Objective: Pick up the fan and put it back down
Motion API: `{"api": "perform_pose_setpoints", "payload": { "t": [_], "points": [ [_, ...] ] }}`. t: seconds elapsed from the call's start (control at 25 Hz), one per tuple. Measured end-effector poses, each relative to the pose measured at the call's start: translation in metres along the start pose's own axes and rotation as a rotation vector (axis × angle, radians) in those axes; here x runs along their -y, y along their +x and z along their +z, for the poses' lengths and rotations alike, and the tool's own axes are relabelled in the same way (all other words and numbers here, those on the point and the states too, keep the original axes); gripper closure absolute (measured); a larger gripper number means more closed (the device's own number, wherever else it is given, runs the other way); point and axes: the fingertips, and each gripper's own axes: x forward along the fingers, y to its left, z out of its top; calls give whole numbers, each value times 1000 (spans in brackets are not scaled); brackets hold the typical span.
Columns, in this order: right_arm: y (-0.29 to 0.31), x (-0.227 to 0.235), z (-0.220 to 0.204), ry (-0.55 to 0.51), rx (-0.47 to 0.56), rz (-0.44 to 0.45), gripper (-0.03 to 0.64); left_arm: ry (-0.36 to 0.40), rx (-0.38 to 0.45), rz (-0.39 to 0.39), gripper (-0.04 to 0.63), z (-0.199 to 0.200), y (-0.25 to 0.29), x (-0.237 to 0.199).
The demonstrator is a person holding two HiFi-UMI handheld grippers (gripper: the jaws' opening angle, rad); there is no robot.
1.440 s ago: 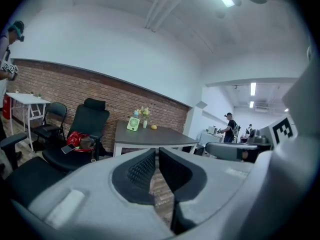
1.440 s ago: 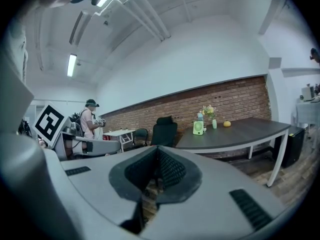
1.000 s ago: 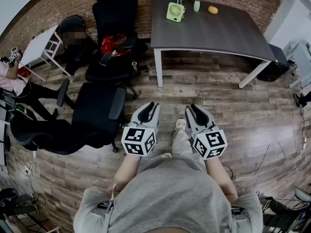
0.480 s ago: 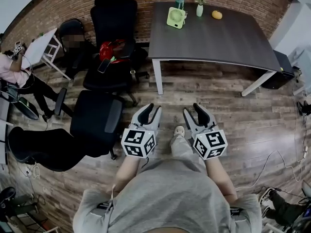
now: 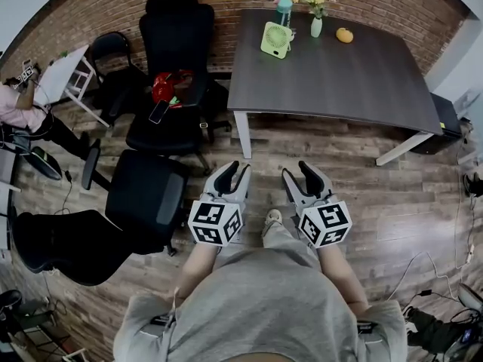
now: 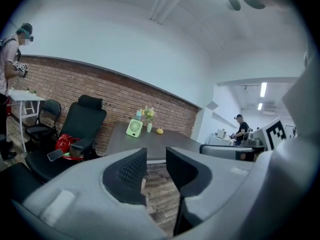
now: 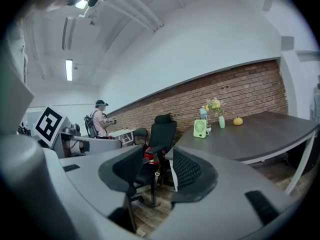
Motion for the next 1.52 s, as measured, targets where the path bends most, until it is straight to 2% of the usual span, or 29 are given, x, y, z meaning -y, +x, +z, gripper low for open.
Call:
{"api": "perform_pose_setpoints", "payload": {
  "t": [0.76,1.52],
  "points": [
    [89,102,50,-29,19,60,425,-3,51,50,480,49,126,-19],
    [129,144,60,-20,9,86,422,-12,36,72,480,54,181,-30]
  ]
}}
